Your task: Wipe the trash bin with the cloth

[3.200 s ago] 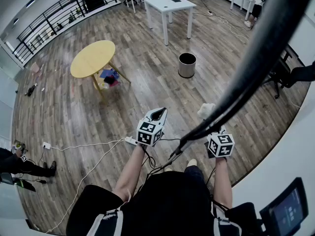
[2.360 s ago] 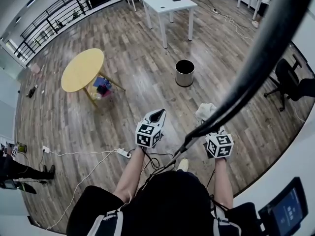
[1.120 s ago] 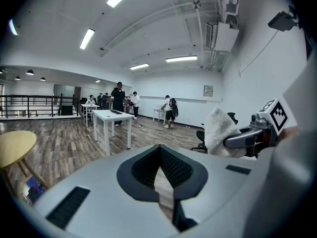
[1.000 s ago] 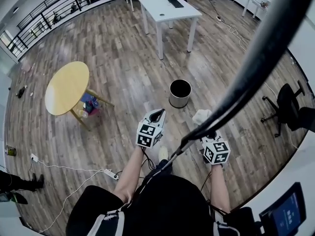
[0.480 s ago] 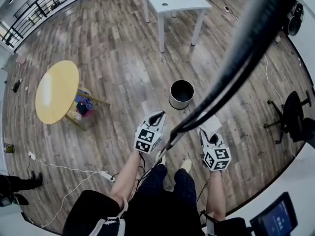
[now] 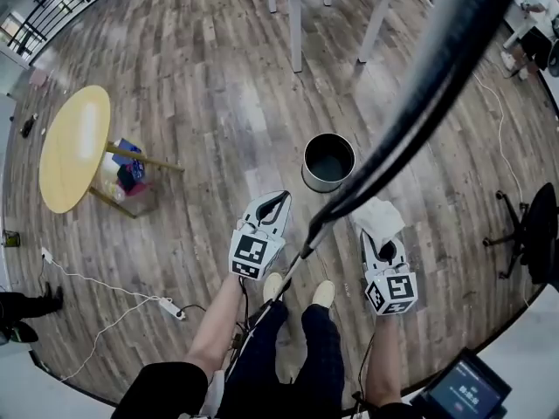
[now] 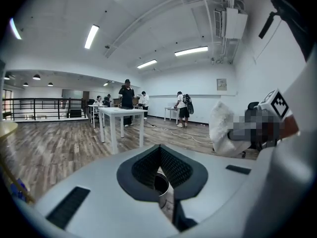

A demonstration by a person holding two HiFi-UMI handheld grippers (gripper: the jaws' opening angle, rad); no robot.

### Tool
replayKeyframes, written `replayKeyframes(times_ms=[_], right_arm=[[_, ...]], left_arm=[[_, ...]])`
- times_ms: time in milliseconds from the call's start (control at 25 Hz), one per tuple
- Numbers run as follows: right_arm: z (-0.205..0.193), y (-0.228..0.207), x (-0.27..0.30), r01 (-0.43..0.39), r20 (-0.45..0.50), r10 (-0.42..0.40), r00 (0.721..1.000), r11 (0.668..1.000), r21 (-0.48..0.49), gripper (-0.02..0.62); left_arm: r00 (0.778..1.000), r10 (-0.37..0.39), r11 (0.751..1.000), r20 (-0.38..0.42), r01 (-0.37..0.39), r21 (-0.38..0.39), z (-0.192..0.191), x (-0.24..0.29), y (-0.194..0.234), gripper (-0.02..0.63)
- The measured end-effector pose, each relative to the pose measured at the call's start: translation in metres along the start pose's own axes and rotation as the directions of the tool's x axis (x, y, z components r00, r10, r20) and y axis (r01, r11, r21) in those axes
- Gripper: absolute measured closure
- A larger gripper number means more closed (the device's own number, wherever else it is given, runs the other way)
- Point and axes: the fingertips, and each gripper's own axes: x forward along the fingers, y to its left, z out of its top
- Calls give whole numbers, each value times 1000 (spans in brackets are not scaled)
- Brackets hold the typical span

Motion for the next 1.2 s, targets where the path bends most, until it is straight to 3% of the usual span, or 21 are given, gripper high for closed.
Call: replayKeyframes(times_ms=[400,600,1200], right_arm=[[-145,-44,104,-66,28,67,997,997,-27,505],[-205,-62,149,-74,33,76,997,996,-50,505],[-324,-103,233,-93,89,101,991,992,-90,505]], left_arm=[[999,31,999,32,-31,4,-151,83,16,609],[999,22,998,47,-25,51,-210,119,26,609],[995,27,996,93,-35,83,-340,194,48,609]])
